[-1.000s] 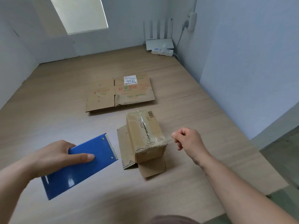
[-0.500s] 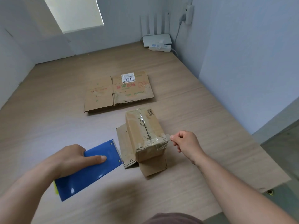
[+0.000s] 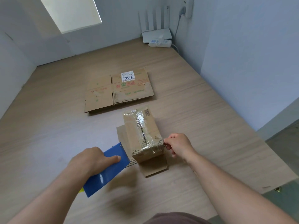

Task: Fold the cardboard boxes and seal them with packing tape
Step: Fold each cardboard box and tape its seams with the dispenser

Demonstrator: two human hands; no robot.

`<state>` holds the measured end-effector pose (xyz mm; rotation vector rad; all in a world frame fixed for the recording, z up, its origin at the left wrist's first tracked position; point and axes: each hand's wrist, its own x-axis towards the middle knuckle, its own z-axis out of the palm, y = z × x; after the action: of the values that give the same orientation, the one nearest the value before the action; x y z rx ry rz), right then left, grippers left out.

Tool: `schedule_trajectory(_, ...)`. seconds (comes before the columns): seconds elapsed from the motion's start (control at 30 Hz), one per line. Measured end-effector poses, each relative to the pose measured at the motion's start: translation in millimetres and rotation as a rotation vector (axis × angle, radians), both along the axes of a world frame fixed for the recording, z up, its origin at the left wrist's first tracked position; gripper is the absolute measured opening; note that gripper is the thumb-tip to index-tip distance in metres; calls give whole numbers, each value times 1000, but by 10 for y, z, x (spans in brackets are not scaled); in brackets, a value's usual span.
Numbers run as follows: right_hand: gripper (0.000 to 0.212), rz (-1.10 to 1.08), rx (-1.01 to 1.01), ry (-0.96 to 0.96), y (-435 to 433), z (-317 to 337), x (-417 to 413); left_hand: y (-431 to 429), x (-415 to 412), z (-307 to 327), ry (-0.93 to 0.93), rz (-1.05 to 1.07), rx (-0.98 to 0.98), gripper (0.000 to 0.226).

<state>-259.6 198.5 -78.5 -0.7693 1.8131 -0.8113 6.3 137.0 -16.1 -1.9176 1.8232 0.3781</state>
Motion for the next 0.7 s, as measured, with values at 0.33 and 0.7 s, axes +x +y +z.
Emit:
schedule_trajectory(0.33,24,171,-130,641,-23,189,-44,-57,-282,9,-80,-75,-18,55)
schedule_trajectory(0.7,29,84,-186,261,-59,72,187,30,-284,22,-148,-52,-69,38)
